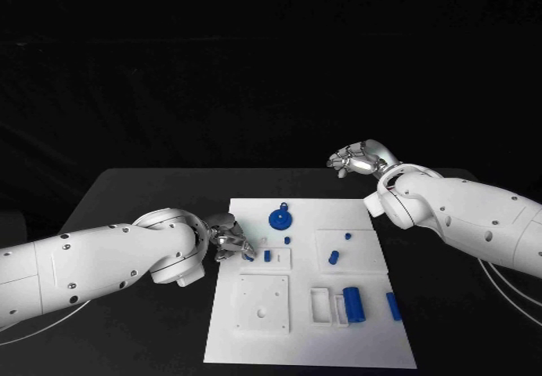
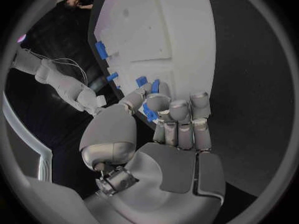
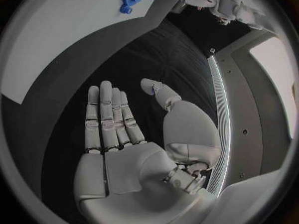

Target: Assemble the parts on the task board

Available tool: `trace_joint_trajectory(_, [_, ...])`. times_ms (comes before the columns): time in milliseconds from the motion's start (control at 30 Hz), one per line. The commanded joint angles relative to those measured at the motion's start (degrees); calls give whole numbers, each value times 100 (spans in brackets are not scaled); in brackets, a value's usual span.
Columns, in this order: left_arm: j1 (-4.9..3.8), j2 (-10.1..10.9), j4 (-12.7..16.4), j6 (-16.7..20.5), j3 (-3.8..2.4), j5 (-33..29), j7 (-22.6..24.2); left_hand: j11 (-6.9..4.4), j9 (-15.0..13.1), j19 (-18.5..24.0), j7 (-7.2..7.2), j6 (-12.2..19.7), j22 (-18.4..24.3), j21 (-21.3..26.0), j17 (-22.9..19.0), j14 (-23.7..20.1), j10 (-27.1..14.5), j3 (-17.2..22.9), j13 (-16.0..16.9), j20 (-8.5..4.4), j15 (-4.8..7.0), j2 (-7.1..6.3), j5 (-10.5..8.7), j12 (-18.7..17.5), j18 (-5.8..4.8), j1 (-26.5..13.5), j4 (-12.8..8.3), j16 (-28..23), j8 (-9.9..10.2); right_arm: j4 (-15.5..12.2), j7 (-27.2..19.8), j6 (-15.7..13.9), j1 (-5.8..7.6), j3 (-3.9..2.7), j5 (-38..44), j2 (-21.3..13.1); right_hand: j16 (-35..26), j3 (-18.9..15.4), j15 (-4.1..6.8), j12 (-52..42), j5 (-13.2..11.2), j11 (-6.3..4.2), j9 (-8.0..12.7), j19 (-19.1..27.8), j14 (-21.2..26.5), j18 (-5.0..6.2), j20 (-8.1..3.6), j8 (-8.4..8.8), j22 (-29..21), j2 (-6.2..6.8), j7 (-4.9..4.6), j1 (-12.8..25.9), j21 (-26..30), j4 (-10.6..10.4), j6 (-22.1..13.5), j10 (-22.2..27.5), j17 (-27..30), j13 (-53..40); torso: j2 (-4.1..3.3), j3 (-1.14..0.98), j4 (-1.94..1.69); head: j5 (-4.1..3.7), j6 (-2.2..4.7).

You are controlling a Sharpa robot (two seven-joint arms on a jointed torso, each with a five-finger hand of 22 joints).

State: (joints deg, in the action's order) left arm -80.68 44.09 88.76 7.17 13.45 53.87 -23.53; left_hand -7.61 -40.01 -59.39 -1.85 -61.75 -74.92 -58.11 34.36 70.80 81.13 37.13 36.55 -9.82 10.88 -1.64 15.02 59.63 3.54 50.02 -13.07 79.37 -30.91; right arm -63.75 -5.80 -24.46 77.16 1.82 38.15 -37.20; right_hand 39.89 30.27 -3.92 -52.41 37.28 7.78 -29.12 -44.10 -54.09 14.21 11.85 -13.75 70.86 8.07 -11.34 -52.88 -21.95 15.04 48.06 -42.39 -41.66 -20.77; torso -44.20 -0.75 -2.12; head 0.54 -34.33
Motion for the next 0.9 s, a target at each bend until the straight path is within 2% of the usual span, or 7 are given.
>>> trace_joint_trajectory(33, [9, -8, 12, -107, 3, 56, -29, -45, -376, -47, 364, -560, -110, -40, -2, 151, -32, 26, -9, -606, 191, 76, 11, 25, -2, 15, 0, 40, -83, -5, -25, 62, -3, -3, 16, -1, 39, -5, 5, -29, 22, -7, 6, 47, 42, 79, 1, -28, 9, -55, 2, 8, 29, -21, -57, 31, 6, 10, 1, -1, -4, 2, 2])
trace_joint_trajectory(167, [10, -13, 7, -242, 5, 107, -61, -43, -371, -39, 362, -549, -110, -42, -6, 143, -38, 29, -16, -604, 188, 75, -32, 30, -1, 6, 2, 39, -88, -6, -24, 72, -4, -3, 16, 2, 39, -5, 5, -31, 24, -7, 6, 47, 42, 79, 1, -29, 9, -56, 3, 8, 29, -21, -57, 31, 6, 12, 1, -1, -4, 2, 1])
trace_joint_trajectory(233, [20, -13, 22, -353, 6, 346, -72, -41, -367, -32, 360, -542, -110, -43, -9, 138, -41, 31, -21, -602, 186, 75, -55, 33, 0, 3, 2, 39, -91, -9, -28, 70, -5, -3, 16, 1, 40, -5, 5, -32, 25, -7, 6, 47, 42, 79, 1, -29, 9, -57, 3, 8, 29, -21, -57, 31, 7, 13, 1, -1, -5, 6, -7])
trace_joint_trajectory(900, [43, -10, 5, -410, 8, 461, -119, -39, -359, -22, 357, -530, -109, -47, -16, 130, -47, 40, -33, -600, 182, 65, -81, 39, 1, 2, -2, 40, -99, -6, -26, 81, -9, -3, 13, -2, 43, -9, 5, -40, 30, -6, 9, 49, 45, 79, 2, -31, 12, -61, 2, 9, 31, -21, -58, 35, 10, 27, 2, -1, -3, 14, -16])
